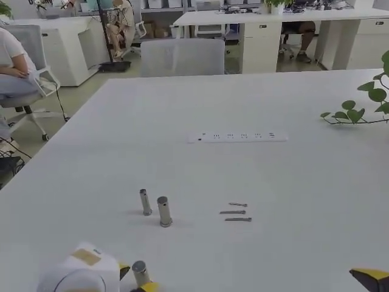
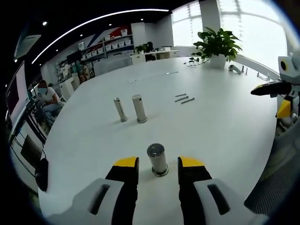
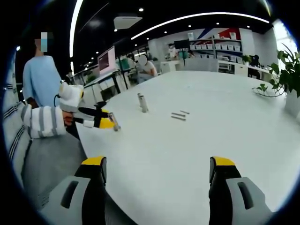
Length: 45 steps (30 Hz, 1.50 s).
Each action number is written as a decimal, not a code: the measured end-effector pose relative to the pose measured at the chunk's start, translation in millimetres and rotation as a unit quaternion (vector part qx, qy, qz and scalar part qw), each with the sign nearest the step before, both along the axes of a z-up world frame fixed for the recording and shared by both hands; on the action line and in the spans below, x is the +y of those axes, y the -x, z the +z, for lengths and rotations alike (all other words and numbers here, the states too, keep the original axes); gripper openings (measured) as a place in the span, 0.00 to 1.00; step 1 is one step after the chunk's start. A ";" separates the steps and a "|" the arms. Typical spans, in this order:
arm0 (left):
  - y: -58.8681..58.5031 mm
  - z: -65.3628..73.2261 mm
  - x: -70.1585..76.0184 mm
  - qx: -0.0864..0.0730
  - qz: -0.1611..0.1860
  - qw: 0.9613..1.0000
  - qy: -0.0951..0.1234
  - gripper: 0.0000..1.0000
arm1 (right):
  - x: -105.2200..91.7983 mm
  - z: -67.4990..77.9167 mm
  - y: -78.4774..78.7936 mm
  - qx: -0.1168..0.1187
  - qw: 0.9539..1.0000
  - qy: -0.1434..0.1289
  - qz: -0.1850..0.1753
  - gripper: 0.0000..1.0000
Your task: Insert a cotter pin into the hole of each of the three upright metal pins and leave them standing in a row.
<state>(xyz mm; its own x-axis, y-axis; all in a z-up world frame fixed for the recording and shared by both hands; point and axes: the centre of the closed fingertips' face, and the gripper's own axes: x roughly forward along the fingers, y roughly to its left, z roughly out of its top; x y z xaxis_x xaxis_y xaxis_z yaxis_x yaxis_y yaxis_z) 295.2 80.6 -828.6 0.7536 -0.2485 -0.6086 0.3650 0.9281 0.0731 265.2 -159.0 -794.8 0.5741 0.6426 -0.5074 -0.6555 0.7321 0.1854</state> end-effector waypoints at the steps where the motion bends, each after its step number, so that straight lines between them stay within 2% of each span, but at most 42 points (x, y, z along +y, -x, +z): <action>1: 0.5 0.5 0.2 -0.001 -0.002 1.000 0.001 0.34 | 0.1 0.1 0.0 0.000 1.000 0.000 0.000 0.92; 3: 1.6 1.8 -1.5 -0.001 -0.014 1.000 0.003 0.38 | 0.3 -0.2 0.0 0.000 1.000 0.001 0.001 0.92; 6: 6.1 0.0 -2.9 0.015 -0.030 0.999 0.007 0.42 | 1.1 -0.3 -0.3 0.000 1.000 0.003 0.004 0.92; 8: 8.9 1.2 -5.1 0.016 -0.044 0.999 0.008 0.43 | 1.3 -0.3 -1.3 0.000 1.000 0.004 0.005 0.92; 11: 13.6 1.5 -8.1 0.025 -0.049 0.998 0.033 0.46 | 1.8 0.5 -2.6 -0.001 1.000 0.004 0.004 0.92; 17: 23.4 -1.3 -10.8 0.040 -0.072 0.996 0.040 0.54 | 2.8 3.5 -4.2 -0.005 1.000 0.004 0.006 0.92; 22: 28.3 0.8 -13.4 0.042 -0.085 0.994 0.050 0.63 | 3.5 6.1 -7.2 -0.007 1.000 0.004 0.008 0.92; 25: 30.9 1.7 -14.0 0.041 -0.089 0.994 0.054 0.63 | 4.2 7.9 -9.0 -0.010 1.000 0.004 0.009 0.92; 27: 33.4 0.9 -14.4 0.047 -0.091 0.993 0.057 0.64 | 4.9 8.6 -9.9 -0.010 1.000 0.005 0.011 0.92; 33: 34.9 6.8 -14.5 0.040 -0.097 0.992 0.069 0.79 | 7.5 10.0 -12.7 -0.010 1.000 0.008 0.019 0.92; 40: 33.8 8.5 -13.9 0.037 -0.105 0.992 0.067 0.87 | 10.1 12.0 -18.9 -0.014 1.000 0.011 0.024 0.92; 45: 37.9 7.4 -15.5 0.043 -0.115 0.990 0.069 0.95 | 11.8 15.0 -24.3 -0.019 0.999 0.013 0.026 0.92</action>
<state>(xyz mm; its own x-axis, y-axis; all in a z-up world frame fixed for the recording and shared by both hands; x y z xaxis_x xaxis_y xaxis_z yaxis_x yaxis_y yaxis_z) 257.3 65.1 -821.3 0.6147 -0.4931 -0.6157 0.5673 0.8186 -0.0892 289.5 -147.1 -779.8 0.5587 0.6594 -0.5031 -0.6996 0.7005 0.1412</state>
